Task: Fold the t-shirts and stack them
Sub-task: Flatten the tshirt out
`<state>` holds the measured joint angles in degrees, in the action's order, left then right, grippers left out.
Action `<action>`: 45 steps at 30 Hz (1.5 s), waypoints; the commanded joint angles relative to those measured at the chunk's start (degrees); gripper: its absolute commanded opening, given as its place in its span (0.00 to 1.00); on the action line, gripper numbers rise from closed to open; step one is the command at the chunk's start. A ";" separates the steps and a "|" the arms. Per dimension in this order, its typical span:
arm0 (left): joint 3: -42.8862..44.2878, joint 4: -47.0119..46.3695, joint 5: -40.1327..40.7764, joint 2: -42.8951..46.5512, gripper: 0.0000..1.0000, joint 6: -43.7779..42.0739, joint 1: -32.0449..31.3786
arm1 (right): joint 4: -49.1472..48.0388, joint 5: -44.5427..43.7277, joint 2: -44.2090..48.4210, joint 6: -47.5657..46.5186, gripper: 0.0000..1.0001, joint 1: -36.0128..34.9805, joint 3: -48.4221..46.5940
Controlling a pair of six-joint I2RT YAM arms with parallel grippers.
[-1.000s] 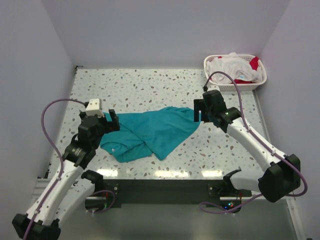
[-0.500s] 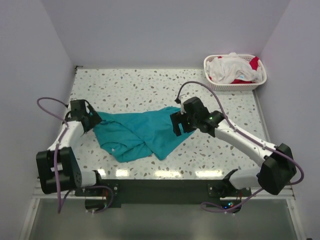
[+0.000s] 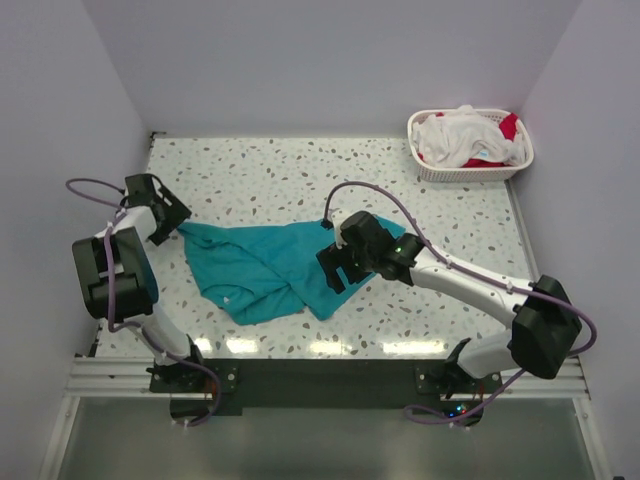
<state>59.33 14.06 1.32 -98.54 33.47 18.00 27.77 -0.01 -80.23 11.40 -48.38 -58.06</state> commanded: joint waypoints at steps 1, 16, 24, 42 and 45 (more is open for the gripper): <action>2.80 -1.67 -3.34 -2.96 0.78 0.63 0.46 | -2.28 1.07 0.16 -1.03 0.85 -0.22 0.49; 3.69 0.00 -2.91 -6.31 0.51 -0.25 0.55 | -2.55 1.77 0.16 -1.99 0.85 -0.93 0.41; 4.21 0.79 -1.67 -5.61 0.16 -1.30 0.54 | -1.14 0.72 -0.63 -3.49 0.85 -2.42 0.58; 2.90 5.97 6.06 8.63 0.00 -4.47 -0.77 | 2.29 -11.32 -13.18 0.99 0.76 -17.53 -3.89; 2.46 5.63 7.11 9.68 0.00 -5.00 -1.30 | 1.59 -12.73 -16.35 2.40 0.73 -18.77 -5.65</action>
<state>62.35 19.90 6.00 -90.45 30.17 17.32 30.00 -9.41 -94.50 11.22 -66.35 -60.25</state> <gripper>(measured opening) 0.023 0.744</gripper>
